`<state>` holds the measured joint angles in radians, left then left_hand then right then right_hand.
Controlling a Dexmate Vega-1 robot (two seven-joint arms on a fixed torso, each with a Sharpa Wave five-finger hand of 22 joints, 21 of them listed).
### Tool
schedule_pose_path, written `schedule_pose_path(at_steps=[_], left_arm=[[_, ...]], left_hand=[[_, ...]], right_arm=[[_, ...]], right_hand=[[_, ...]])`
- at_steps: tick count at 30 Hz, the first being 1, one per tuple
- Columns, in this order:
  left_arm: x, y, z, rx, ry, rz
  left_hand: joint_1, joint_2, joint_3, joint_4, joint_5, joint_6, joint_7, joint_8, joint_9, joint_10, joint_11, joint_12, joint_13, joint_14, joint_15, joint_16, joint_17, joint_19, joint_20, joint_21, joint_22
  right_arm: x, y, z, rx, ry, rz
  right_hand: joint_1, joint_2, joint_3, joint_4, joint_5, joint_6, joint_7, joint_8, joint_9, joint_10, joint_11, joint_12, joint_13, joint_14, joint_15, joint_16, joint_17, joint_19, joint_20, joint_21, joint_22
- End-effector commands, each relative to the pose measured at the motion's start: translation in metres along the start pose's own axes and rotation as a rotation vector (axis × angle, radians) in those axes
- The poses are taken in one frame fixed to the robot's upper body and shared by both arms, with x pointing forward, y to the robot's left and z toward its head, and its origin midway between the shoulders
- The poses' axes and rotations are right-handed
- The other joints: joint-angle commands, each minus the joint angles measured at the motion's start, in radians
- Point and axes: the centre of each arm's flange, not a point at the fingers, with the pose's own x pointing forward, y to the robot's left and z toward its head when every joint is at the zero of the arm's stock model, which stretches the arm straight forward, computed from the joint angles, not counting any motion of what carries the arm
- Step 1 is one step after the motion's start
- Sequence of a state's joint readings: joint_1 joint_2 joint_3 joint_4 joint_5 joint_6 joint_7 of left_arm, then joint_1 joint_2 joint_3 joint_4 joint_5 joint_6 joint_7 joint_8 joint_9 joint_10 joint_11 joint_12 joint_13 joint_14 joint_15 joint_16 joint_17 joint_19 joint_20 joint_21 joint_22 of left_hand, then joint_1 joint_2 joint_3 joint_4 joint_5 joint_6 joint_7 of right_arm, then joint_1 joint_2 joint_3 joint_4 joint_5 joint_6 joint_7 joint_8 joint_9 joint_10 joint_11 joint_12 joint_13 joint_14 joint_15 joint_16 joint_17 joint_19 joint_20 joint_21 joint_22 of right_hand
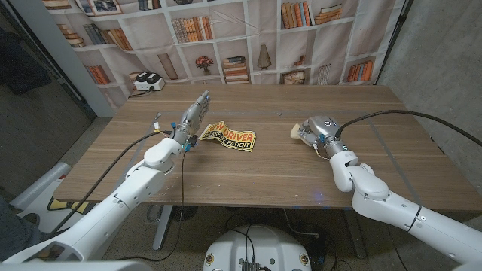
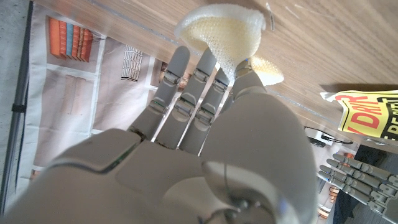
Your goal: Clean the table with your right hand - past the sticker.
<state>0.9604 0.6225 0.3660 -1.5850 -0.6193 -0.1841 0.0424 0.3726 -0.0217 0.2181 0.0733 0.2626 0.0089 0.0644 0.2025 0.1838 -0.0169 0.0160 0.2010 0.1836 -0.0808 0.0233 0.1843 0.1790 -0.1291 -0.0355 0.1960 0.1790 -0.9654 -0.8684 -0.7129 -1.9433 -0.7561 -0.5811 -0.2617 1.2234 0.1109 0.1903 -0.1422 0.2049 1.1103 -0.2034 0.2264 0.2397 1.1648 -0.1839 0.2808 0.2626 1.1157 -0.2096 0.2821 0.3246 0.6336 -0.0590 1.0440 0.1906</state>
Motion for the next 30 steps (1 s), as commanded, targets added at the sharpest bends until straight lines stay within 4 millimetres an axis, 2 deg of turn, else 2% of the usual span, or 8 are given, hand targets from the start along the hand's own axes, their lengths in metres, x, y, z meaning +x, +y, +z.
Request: schedule_pose_path(at_steps=[1, 16, 30], left_arm=[[0.0, 0.003, 0.002, 0.003, 0.001, 0.001], [-0.008, 0.009, 0.006, 0.017, -0.007, 0.024], [-0.001, 0.012, 0.004, 0.013, -0.003, 0.015]], left_hand=[[0.005, 0.002, -0.004, -0.002, -0.004, 0.005, 0.001, -0.006, 0.003, -0.005, 0.002, 0.0, 0.004, -0.005, -0.003, 0.002, 0.002, -0.009, 0.001, 0.004, 0.003], [0.007, 0.004, -0.006, -0.002, -0.005, 0.006, 0.001, -0.006, 0.003, -0.005, 0.0, 0.0, 0.004, -0.005, -0.002, 0.002, 0.002, -0.009, 0.0, 0.005, 0.003], [0.009, 0.005, -0.009, -0.002, -0.006, 0.007, 0.001, -0.005, 0.003, -0.004, 0.0, 0.0, 0.004, -0.004, -0.003, 0.002, 0.002, -0.009, -0.001, 0.005, 0.003]], right_arm=[[0.017, 0.016, 0.016, -0.016, -0.04, 0.044], [0.042, 0.026, 0.019, -0.024, -0.048, 0.079], [0.064, 0.026, 0.011, -0.027, -0.006, 0.075]], right_hand=[[-0.001, 0.009, 0.002, 0.002, -0.001, -0.005, 0.0, 0.004, 0.005, 0.008, -0.003, 0.006, 0.004, 0.011, -0.032, 0.003, 0.0, 0.012, -0.142, 0.005, 0.002], [0.001, 0.009, 0.002, 0.002, -0.004, -0.011, 0.001, 0.003, 0.008, 0.007, -0.003, 0.007, 0.007, 0.014, -0.032, 0.002, -0.001, 0.013, -0.143, 0.003, 0.0], [0.002, 0.009, 0.001, 0.004, -0.007, -0.013, 0.0, 0.003, 0.011, 0.005, -0.003, 0.008, 0.01, 0.014, -0.032, 0.002, -0.001, 0.014, -0.143, 0.002, 0.0]])
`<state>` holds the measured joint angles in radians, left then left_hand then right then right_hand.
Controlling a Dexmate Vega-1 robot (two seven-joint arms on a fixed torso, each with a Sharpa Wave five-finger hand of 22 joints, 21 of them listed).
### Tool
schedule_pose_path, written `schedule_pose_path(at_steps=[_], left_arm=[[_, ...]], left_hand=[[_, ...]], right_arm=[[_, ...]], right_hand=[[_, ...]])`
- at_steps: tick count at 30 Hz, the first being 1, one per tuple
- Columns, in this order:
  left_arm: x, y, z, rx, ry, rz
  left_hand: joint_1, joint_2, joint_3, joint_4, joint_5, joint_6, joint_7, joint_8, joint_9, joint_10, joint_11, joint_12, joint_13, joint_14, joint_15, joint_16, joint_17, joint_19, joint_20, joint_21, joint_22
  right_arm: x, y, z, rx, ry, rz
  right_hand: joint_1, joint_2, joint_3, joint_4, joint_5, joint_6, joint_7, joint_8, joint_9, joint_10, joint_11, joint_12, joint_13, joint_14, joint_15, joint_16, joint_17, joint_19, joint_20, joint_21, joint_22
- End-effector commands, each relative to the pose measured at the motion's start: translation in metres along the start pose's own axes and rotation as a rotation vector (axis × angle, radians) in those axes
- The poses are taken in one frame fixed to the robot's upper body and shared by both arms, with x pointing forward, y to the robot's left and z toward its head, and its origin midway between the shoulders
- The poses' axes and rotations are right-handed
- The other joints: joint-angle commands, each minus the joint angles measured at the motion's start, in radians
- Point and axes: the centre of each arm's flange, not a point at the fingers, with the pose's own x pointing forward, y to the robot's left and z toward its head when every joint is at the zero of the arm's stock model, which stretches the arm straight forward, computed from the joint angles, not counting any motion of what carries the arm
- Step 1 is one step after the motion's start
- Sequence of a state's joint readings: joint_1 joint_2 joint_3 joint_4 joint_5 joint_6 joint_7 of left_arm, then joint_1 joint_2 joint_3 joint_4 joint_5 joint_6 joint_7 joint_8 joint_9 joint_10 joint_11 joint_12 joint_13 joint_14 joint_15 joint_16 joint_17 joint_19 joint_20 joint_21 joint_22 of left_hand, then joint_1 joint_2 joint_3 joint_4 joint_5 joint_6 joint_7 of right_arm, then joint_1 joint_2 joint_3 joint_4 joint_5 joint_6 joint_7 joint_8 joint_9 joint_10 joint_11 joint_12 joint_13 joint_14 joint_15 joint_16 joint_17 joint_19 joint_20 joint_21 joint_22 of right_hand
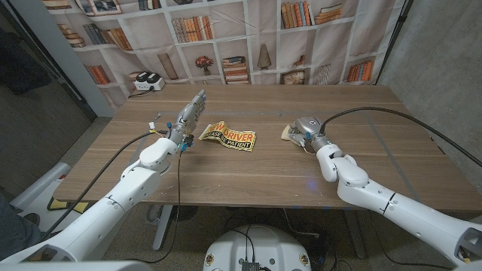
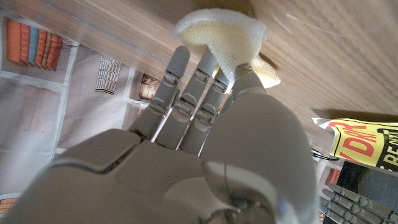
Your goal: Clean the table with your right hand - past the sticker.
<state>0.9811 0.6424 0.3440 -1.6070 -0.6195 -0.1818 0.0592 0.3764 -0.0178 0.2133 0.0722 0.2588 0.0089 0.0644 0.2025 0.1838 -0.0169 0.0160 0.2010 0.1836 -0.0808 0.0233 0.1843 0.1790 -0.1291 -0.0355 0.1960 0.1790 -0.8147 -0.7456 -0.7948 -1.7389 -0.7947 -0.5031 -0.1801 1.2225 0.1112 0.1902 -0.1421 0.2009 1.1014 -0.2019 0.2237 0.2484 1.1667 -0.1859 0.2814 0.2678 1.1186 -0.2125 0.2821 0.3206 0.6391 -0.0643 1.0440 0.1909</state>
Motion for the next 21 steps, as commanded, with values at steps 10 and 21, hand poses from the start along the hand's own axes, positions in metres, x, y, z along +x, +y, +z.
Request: schedule_pose_path(at_steps=[10, 21], left_arm=[[0.01, -0.002, 0.003, 0.01, 0.0, -0.019], [0.019, -0.008, 0.0, 0.009, 0.02, -0.023]], left_hand=[[0.006, 0.002, -0.006, 0.0, -0.003, 0.007, 0.001, -0.006, 0.003, -0.003, 0.0, 0.001, 0.004, -0.004, -0.003, 0.002, 0.002, -0.008, 0.0, 0.005, 0.003], [0.007, 0.003, -0.009, 0.001, -0.005, 0.009, 0.002, -0.005, 0.003, -0.001, 0.001, 0.001, 0.004, 0.004, 0.001, 0.005, 0.002, -0.013, -0.004, 0.004, 0.004]], right_arm=[[0.034, -0.011, -0.015, -0.016, 0.042, -0.013], [-0.009, 0.003, -0.003, 0.05, 0.017, 0.053]], right_hand=[[0.005, 0.01, 0.001, 0.004, -0.004, -0.004, -0.002, 0.006, 0.003, 0.001, -0.001, 0.007, 0.007, 0.011, -0.029, 0.001, 0.003, 0.01, -0.138, 0.001, 0.0], [0.004, 0.01, 0.0, 0.005, -0.006, -0.005, 0.002, 0.006, 0.004, 0.001, -0.002, 0.008, 0.009, 0.011, -0.029, 0.002, 0.005, 0.012, -0.138, 0.002, 0.0]])
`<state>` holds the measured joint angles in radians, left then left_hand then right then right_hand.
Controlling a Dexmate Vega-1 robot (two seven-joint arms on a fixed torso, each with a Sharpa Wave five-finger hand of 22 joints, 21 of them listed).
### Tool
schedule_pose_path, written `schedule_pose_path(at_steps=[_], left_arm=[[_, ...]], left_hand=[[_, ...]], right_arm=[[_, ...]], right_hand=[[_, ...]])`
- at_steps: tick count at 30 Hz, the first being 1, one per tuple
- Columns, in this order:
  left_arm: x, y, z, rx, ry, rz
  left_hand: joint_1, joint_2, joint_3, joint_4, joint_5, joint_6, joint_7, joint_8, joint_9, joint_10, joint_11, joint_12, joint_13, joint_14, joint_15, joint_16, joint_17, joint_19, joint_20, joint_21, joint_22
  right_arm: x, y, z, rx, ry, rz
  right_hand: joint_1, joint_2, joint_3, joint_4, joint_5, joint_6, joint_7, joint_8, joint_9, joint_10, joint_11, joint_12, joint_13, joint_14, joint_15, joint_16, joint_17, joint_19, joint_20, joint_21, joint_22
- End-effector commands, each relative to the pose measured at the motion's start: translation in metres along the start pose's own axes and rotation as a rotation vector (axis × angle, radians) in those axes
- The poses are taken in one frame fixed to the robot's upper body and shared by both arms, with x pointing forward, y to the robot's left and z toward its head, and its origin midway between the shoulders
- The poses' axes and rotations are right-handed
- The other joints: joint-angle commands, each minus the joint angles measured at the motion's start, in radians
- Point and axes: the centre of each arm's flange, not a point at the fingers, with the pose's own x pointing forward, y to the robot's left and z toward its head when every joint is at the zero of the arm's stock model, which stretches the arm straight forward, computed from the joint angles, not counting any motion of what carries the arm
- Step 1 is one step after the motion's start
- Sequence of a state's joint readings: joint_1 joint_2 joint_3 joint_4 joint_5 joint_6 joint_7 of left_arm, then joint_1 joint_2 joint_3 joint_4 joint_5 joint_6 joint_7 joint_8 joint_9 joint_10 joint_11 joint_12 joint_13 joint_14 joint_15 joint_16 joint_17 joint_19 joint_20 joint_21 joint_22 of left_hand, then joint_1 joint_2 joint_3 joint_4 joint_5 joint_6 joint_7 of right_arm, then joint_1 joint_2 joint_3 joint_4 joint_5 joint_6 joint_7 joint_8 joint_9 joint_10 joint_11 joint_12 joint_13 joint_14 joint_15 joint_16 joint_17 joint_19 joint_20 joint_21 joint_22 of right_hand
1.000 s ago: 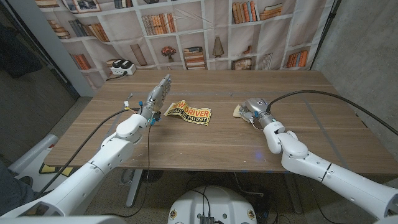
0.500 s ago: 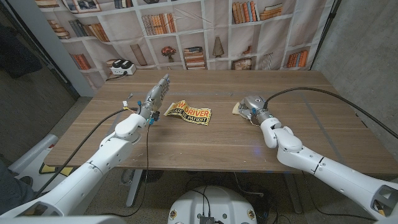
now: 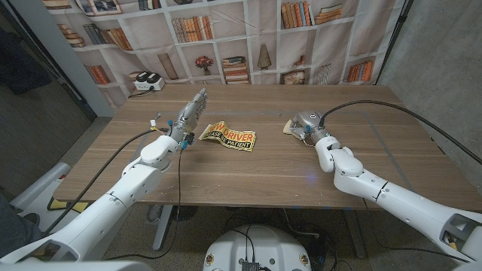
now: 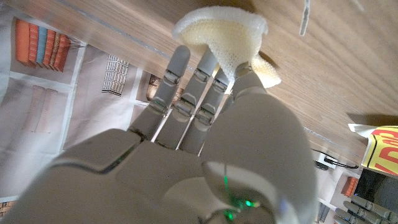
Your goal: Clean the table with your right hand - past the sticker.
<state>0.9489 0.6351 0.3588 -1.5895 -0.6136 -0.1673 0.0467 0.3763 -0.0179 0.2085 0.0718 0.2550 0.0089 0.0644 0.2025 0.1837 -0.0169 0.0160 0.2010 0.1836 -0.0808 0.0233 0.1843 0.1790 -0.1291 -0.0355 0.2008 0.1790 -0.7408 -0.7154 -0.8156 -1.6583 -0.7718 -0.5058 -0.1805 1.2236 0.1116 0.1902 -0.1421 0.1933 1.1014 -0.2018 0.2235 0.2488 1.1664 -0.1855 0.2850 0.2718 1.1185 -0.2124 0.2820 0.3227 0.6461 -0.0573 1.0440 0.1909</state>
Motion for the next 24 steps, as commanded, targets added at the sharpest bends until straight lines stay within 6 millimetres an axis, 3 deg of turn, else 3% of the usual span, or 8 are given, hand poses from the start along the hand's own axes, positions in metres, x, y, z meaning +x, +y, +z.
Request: schedule_pose_path(at_steps=[1, 6, 9, 15, 24], left_arm=[[0.011, -0.005, -0.002, -0.001, 0.015, -0.011], [0.018, -0.007, -0.004, -0.006, 0.014, -0.029], [0.021, -0.009, -0.005, -0.008, 0.016, -0.039], [0.026, -0.011, -0.005, -0.01, 0.011, -0.054], [0.024, -0.012, -0.002, -0.004, 0.001, -0.052]], left_hand=[[0.007, 0.004, -0.004, 0.001, -0.001, 0.009, 0.003, -0.005, 0.003, -0.001, 0.001, 0.001, 0.004, 0.003, 0.0, 0.004, 0.002, -0.016, -0.004, -0.001, 0.004], [0.007, 0.004, -0.005, 0.001, -0.002, 0.009, 0.003, -0.005, 0.003, -0.003, 0.004, 0.0, 0.004, 0.003, 0.0, 0.004, 0.002, -0.024, -0.004, -0.004, 0.005], [0.007, 0.005, -0.007, 0.002, -0.002, 0.009, 0.004, -0.005, 0.003, -0.004, 0.004, 0.0, 0.004, 0.0, 0.002, 0.003, 0.002, -0.027, -0.026, -0.004, 0.005], [0.008, 0.005, -0.008, 0.002, -0.002, 0.01, 0.007, -0.005, 0.003, -0.003, 0.005, 0.0, 0.004, -0.001, 0.004, 0.002, 0.002, -0.028, -0.031, -0.004, 0.005], [0.009, 0.006, -0.009, 0.002, -0.003, 0.009, 0.008, -0.005, 0.003, -0.004, 0.005, 0.0, 0.004, -0.002, 0.004, 0.002, 0.002, -0.029, -0.031, -0.003, 0.005]], right_arm=[[-0.037, 0.009, 0.01, 0.057, -0.027, 0.068], [-0.055, 0.012, 0.024, 0.066, -0.063, 0.095], [-0.063, 0.013, 0.028, 0.072, -0.068, 0.103], [-0.074, 0.017, 0.037, 0.053, -0.106, 0.137], [-0.045, 0.013, 0.031, 0.027, -0.102, 0.112]], right_hand=[[0.003, 0.01, 0.0, 0.006, 0.002, -0.005, 0.002, 0.006, 0.003, 0.001, -0.002, 0.005, 0.005, 0.012, -0.029, 0.002, 0.003, 0.005, -0.145, 0.002, 0.0], [0.003, 0.01, 0.0, 0.006, 0.001, -0.006, 0.003, 0.006, 0.004, 0.004, -0.002, 0.007, 0.006, 0.012, -0.029, 0.003, 0.004, 0.006, -0.145, 0.002, 0.0], [0.004, 0.011, 0.0, 0.006, 0.001, -0.005, 0.003, 0.006, 0.004, 0.004, -0.002, 0.007, 0.007, 0.013, -0.029, 0.003, 0.005, 0.007, -0.145, 0.002, 0.0], [0.004, 0.011, 0.0, 0.007, 0.001, -0.005, 0.003, 0.006, 0.004, 0.005, -0.002, 0.008, 0.008, 0.013, -0.029, 0.004, 0.005, 0.008, -0.145, 0.002, 0.0], [0.004, 0.01, -0.001, 0.007, 0.0, -0.005, 0.004, 0.006, 0.005, 0.005, -0.003, 0.009, 0.01, 0.014, -0.029, 0.004, 0.007, 0.009, -0.145, 0.001, 0.0]])
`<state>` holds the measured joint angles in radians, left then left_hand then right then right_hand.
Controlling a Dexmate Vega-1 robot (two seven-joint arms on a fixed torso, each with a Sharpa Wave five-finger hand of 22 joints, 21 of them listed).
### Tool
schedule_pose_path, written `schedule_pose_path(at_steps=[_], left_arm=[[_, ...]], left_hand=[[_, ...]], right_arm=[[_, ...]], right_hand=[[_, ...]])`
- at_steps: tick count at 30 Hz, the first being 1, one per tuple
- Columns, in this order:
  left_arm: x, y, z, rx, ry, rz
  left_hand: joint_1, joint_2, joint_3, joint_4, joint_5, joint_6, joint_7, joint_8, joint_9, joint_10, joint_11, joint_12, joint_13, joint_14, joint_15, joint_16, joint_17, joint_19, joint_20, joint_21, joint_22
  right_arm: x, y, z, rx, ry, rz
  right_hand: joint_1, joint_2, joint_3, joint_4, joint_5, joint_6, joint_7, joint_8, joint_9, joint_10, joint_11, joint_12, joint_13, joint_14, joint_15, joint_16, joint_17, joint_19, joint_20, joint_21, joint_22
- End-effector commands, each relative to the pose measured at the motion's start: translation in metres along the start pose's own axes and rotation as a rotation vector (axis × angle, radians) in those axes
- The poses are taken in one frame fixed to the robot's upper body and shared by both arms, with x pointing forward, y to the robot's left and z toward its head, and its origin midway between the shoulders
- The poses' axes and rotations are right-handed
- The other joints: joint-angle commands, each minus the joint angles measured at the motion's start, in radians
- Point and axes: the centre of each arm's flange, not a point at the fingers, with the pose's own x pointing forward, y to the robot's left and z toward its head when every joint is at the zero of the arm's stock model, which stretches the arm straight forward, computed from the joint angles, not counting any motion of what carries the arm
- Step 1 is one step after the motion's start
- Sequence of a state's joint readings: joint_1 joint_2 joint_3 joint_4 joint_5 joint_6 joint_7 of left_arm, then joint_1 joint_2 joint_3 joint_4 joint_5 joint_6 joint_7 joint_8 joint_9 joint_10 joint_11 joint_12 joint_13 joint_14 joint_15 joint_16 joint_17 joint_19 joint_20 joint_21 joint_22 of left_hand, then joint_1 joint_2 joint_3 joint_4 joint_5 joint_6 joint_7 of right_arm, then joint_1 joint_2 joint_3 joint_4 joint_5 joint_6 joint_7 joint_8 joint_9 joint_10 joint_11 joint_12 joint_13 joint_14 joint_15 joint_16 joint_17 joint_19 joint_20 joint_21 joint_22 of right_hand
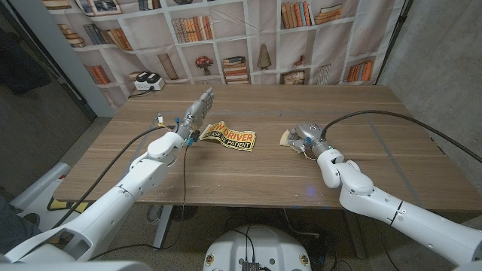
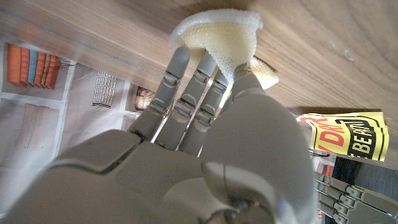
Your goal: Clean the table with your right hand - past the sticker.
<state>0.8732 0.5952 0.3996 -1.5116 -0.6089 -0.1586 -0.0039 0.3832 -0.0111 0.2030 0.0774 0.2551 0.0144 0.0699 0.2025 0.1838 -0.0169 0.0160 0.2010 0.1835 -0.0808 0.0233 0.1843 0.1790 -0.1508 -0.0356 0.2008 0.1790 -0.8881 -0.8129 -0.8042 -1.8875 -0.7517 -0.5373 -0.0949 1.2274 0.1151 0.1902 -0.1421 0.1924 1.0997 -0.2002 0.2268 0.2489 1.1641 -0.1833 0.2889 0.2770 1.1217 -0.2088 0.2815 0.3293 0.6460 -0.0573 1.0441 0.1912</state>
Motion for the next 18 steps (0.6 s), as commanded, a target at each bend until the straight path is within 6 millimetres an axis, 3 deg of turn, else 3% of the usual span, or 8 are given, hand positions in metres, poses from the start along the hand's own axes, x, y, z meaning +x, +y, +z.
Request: schedule_pose_path(at_steps=[1, 11, 18], left_arm=[[0.001, -0.002, 0.003, 0.005, -0.008, -0.007], [-0.006, 0.0, 0.003, 0.006, -0.006, 0.014], [-0.011, 0.001, 0.006, 0.015, -0.007, 0.027]], left_hand=[[0.002, -0.001, -0.004, -0.003, -0.003, 0.004, 0.002, -0.005, 0.003, -0.005, 0.005, 0.0, 0.004, -0.002, 0.003, 0.002, 0.002, -0.009, -0.03, -0.004, 0.005], [0.003, 0.0, -0.006, -0.003, -0.004, 0.005, 0.001, -0.005, 0.003, -0.006, 0.005, -0.001, 0.004, -0.003, 0.002, 0.002, 0.002, -0.01, -0.027, -0.003, 0.005], [0.003, 0.001, -0.007, -0.003, -0.005, 0.003, -0.001, -0.006, 0.003, -0.006, 0.005, -0.001, 0.004, -0.004, 0.002, 0.002, 0.002, -0.013, -0.025, -0.003, 0.005]], right_arm=[[0.02, -0.004, -0.002, -0.028, -0.012, -0.001], [0.069, -0.021, -0.015, -0.071, 0.017, -0.023], [0.088, -0.033, -0.028, -0.089, 0.046, -0.048]], right_hand=[[0.001, 0.007, 0.0, 0.007, 0.001, -0.004, 0.002, 0.002, 0.005, 0.007, -0.005, 0.005, 0.004, 0.011, -0.033, 0.005, 0.0, 0.009, -0.145, 0.001, 0.0], [0.003, 0.01, 0.001, 0.007, 0.001, -0.012, 0.011, 0.001, 0.009, 0.002, -0.005, 0.004, 0.007, 0.009, -0.033, 0.004, 0.002, 0.009, -0.145, -0.003, -0.002], [0.003, 0.01, 0.002, 0.008, 0.0, -0.012, 0.013, 0.002, 0.011, 0.0, -0.005, 0.004, 0.008, 0.008, -0.033, 0.004, 0.003, 0.01, -0.145, -0.003, -0.002]])
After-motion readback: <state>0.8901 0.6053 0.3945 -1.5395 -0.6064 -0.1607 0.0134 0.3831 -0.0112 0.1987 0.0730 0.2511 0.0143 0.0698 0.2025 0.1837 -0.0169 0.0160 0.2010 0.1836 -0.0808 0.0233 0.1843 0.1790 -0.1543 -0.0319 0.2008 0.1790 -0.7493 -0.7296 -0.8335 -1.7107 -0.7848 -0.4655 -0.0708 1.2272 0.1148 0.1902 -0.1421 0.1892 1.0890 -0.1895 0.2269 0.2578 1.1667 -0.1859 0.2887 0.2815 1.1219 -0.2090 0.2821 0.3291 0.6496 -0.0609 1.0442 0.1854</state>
